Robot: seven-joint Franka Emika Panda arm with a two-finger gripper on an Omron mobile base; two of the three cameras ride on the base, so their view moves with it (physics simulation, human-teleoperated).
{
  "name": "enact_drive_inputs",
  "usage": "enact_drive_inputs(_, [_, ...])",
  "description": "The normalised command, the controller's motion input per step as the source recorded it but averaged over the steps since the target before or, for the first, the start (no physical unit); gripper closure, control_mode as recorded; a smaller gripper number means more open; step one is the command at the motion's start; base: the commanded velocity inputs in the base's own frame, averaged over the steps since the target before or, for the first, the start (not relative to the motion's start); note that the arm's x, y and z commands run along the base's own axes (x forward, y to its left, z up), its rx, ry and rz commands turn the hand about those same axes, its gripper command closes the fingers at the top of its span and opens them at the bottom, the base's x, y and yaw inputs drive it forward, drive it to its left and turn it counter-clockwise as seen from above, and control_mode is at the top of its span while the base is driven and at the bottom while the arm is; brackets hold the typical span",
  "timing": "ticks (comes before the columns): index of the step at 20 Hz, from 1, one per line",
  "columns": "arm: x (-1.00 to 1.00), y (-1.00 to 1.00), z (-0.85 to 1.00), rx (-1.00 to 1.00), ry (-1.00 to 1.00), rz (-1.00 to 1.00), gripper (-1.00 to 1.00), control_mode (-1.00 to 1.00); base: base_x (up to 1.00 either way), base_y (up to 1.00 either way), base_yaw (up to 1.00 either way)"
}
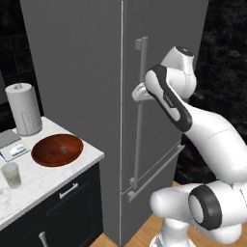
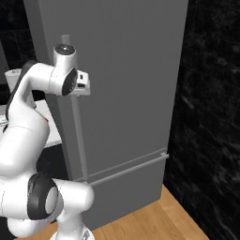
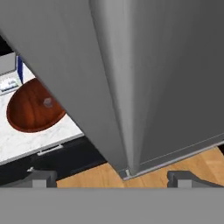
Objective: Grab a lemon wedge from the fridge and one ice cube from the ice bowl, and put them in the glass of lemonade.
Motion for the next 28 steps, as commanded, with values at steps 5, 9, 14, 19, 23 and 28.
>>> enact_drive_inputs(5, [-0.56, -0.1, -0.42, 0.0, -0.53, 0.0, -1.0, -1.0, 0.0, 0.0, 0.0])
enact_drive_inputs(9, [-0.03, 0.0, -0.01, 0.0, -0.11, 0.0, -1.0, -1.0, 0.0, 0.0, 0.0])
enact_drive_inputs(14, [0.41, 0.0, 0.0, 0.0, 0.1, 0.0, -1.0, -1.0, 0.0, 0.0, 0.0])
enact_drive_inputs(19, [0.55, 0.0, 0.0, 0.0, 0.22, 0.0, -1.0, -1.0, 0.0, 0.0, 0.0])
enact_drive_inputs(23, [0.32, 0.02, -0.14, 0.0, 0.05, 0.0, -1.0, -1.0, 0.0, 0.0, 0.0])
enact_drive_inputs(28, [0.02, 0.14, -0.4, 0.0, -0.24, 0.0, -1.0, -1.0, 0.0, 0.0, 0.0])
